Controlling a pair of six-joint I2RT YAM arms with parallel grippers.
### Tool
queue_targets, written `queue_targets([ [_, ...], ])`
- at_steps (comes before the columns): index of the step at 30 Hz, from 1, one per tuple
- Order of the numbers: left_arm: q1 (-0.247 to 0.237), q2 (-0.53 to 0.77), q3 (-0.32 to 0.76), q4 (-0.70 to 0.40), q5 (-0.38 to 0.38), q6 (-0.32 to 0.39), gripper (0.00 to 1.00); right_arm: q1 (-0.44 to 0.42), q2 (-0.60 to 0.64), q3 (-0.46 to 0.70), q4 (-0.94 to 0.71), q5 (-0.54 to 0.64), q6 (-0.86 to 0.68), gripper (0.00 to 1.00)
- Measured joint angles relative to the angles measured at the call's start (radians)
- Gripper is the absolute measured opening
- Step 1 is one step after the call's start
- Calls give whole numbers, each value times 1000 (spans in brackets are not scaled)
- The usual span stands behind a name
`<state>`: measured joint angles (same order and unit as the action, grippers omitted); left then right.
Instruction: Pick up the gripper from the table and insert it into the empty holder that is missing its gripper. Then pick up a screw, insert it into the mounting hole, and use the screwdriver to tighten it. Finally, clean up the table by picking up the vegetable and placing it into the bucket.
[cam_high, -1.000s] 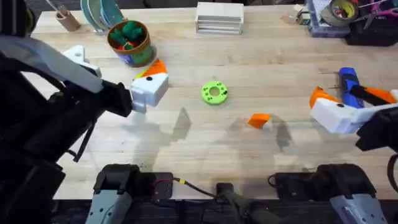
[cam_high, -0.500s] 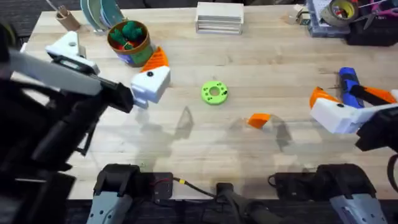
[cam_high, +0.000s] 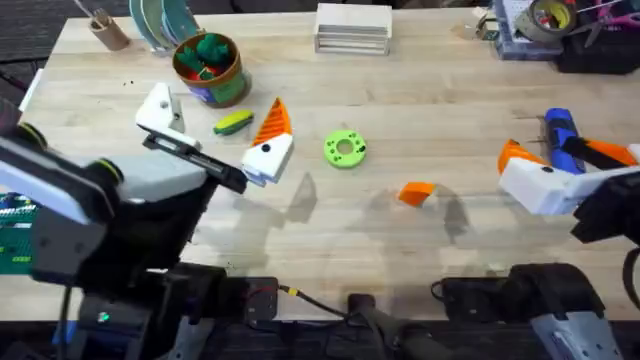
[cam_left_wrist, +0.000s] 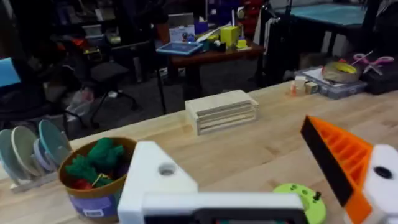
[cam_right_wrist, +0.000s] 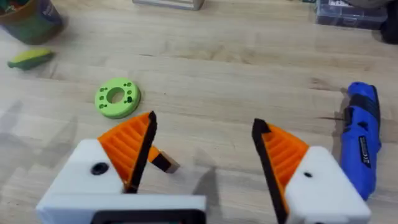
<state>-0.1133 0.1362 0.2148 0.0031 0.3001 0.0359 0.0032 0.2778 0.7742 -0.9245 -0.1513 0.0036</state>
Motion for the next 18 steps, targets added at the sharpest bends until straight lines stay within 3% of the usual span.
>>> queue_targets([
  [8,-2,-120,-135,101,31,-30,992,0,0,0,0,0,0,991],
  [13,-2,-131,-195,189,48,-51,992,0,0,0,0,0,0,992],
  [18,-12,-131,-209,167,51,-67,993,0,0,0,0,0,0,992],
])
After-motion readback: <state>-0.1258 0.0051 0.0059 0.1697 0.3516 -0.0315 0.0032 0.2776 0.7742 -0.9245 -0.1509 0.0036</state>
